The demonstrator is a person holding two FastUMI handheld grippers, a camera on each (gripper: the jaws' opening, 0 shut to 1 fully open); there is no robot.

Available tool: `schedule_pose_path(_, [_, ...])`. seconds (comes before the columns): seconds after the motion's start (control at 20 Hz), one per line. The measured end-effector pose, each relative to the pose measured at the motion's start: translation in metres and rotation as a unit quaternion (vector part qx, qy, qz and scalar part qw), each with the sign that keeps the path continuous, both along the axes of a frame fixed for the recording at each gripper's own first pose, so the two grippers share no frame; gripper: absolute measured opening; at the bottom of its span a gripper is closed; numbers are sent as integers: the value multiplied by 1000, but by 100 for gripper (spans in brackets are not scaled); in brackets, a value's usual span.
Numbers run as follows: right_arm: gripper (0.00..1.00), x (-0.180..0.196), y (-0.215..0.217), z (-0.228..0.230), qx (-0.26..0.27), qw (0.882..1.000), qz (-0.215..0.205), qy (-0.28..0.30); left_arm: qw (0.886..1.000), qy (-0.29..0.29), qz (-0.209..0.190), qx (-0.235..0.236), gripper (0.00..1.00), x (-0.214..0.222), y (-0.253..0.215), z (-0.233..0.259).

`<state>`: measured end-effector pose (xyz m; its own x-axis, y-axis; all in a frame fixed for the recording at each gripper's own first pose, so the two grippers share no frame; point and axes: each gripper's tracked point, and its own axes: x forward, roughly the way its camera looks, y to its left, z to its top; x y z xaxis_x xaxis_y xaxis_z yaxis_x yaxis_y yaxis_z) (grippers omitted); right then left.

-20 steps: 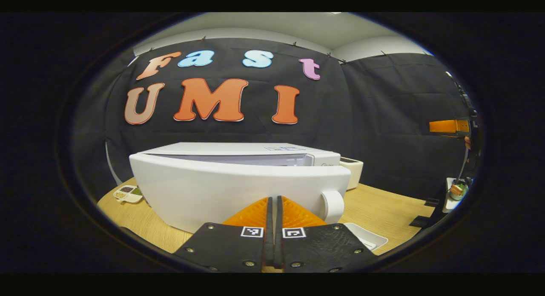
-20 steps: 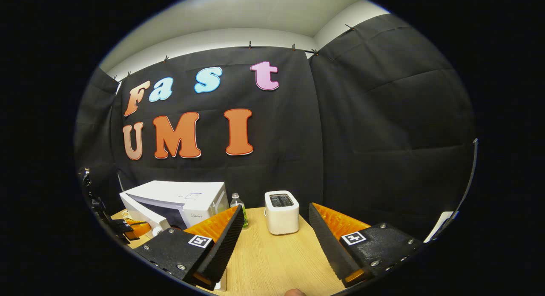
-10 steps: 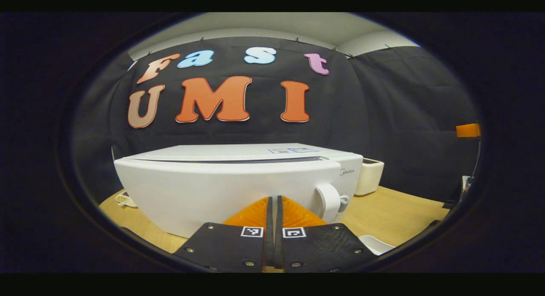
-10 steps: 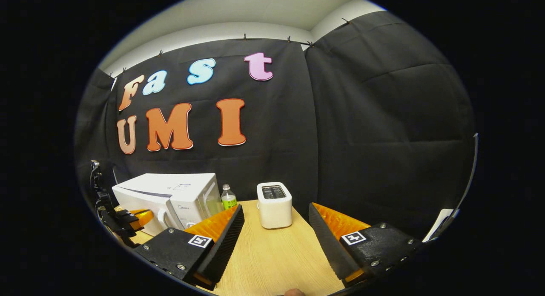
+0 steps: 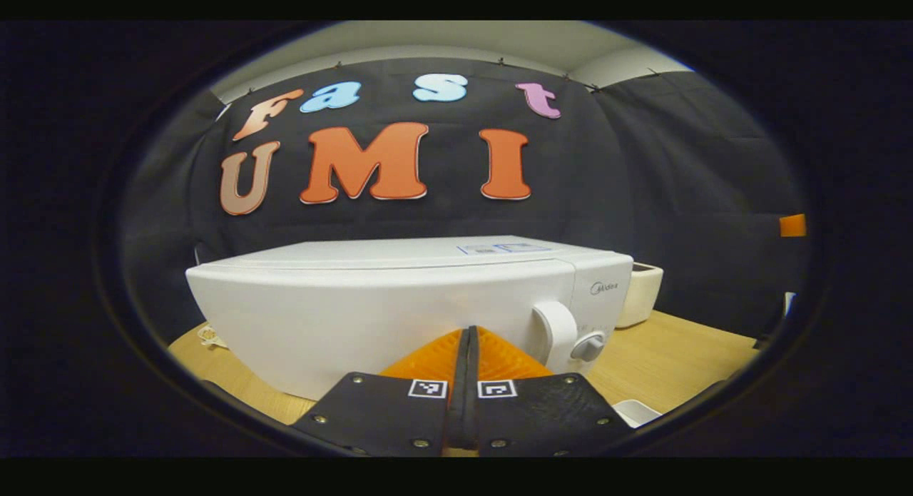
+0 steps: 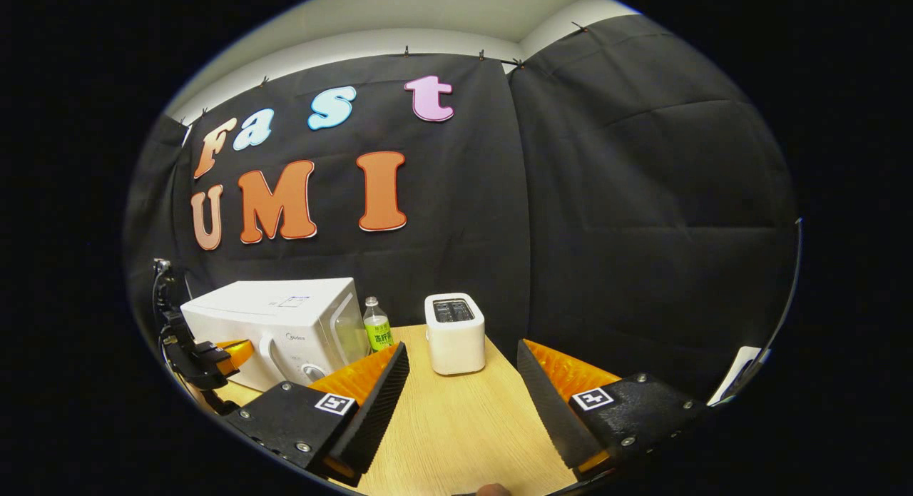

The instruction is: Open the microwave oven with the left hand, put the food in, and close the microwave oven.

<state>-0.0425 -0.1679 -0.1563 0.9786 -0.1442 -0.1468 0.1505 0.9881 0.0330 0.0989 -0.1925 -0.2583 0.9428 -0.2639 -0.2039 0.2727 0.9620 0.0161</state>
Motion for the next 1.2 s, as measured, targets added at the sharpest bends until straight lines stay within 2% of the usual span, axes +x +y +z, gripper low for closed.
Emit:
schedule_pose_path(0.15, [95, -1, 15, 14, 4, 1000, 10, -8, 1000, 10, -17, 1, 1, -17, 9, 20])
schedule_pose_path(0.4, [95, 0, 49, 42, 2, 999, 39, -19, 999, -2, -15, -30, 2, -46, 54, 101])
schedule_pose_path(0.45, [95, 1, 61, 49, 2, 999, 50, -22, 999, -10, -7, -31, 8, -50, 69, 118])
schedule_pose_path(0.5, [95, 2, 72, 56, -1, 998, 60, -26, 999, -21, 4, -28, 19, -52, 84, 136])
schedule_pose_path(0.55, [95, 3, 82, 62, -4, 997, 70, -30, 999, -30, 17, -23, 24, -55, 102, 152])
schedule_pose_path(0.6, [95, 5, 92, 69, -4, 996, 79, -35, 999, -38, 26, -22, 37, -61, 117, 167])
schedule_pose_path(0.65, [95, 4, 101, 76, 0, 995, 89, -37, 998, -46, 34, -28, 45, -68, 130, 182])
schedule_pose_path(0.7, [95, 3, 112, 83, 5, 994, 99, -38, 997, -53, 41, -29, 70, -74, 144, 195])
schedule_pose_path(0.8, [95, 3, 128, 94, 5, 992, 114, -44, 996, -52, 61, -32, 90, -87, 172, 210])
schedule_pose_path(0.9, [95, 6, 142, 104, -15, 992, 120, -46, 994, -48, 93, -29, 90, -96, 201, 221])
schedule_pose_path(0.95, [95, 6, 149, 111, -19, 991, 124, -49, 993, -47, 102, -26, 94, -100, 211, 227])
schedule_pose_path(1.0, [95, 4, 157, 118, -19, 990, 130, -51, 992, -52, 108, -25, 90, -105, 218, 235])
schedule_pose_path(1.2, [95, 0, 180, 141, -7, 987, 151, -62, 987, -83, 130, -31, 89, -121, 249, 271])
